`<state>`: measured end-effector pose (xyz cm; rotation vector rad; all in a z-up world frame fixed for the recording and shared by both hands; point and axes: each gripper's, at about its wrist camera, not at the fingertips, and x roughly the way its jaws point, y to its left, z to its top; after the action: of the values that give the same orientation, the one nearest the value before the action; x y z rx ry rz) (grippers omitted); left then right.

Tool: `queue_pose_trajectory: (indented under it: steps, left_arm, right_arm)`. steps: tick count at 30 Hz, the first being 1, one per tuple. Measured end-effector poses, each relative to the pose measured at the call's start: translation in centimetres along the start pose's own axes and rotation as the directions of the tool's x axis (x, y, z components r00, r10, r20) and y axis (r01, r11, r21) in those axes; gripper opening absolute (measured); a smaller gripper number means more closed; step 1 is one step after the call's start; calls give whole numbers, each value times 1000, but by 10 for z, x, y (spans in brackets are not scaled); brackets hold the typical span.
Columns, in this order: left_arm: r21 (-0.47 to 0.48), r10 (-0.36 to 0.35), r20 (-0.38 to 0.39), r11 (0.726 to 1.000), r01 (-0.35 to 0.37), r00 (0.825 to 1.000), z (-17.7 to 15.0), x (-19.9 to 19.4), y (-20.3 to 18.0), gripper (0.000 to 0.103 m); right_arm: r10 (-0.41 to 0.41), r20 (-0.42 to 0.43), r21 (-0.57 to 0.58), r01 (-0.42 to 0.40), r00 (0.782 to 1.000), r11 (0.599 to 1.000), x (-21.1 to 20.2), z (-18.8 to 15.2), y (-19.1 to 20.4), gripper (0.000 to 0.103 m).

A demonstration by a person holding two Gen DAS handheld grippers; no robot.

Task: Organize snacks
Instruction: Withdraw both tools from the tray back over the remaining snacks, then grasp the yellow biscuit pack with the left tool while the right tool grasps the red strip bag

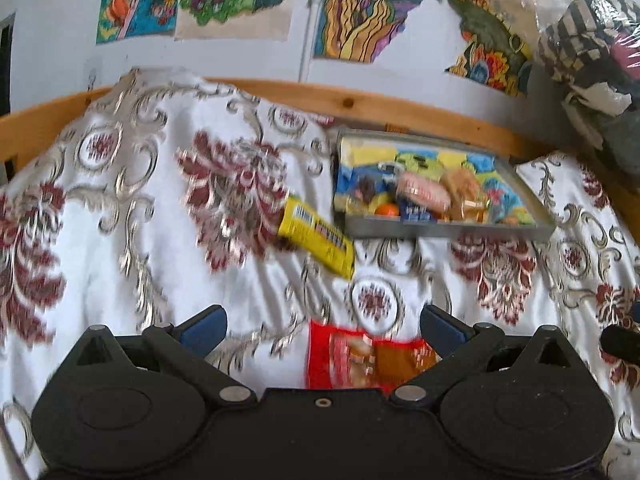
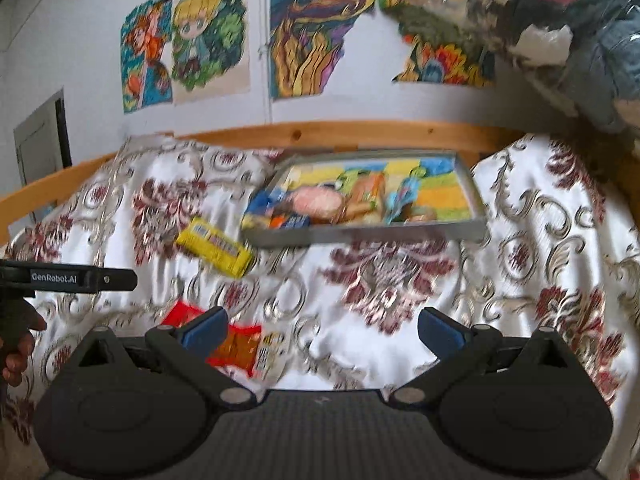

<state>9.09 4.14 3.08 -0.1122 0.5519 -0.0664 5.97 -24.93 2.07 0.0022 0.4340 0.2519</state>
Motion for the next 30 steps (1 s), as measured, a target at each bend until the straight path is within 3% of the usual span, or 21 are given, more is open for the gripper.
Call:
queue_pose_trajectory:
  steps: [6, 10, 14, 30]
  left_arm:
    - [-20, -8, -33, 1000, 7, 999, -19, 3, 4, 102]
    - [21, 7, -48, 1000, -6, 999, -29, 7, -1, 102]
    - [76, 59, -58, 996, -55, 997, -39, 11, -8, 102]
    - [101, 90, -55, 991, -84, 994, -40, 16, -10, 102]
  right_arm:
    - [19, -98, 13, -17, 995, 1000, 16, -24, 15, 103]
    - [25, -139, 17, -23, 990, 1000, 24, -36, 21, 103]
    - [30, -144, 33, -26, 989, 999, 26, -42, 20, 103]
    - [4, -144, 36, 1, 990, 999, 41, -49, 13, 103]
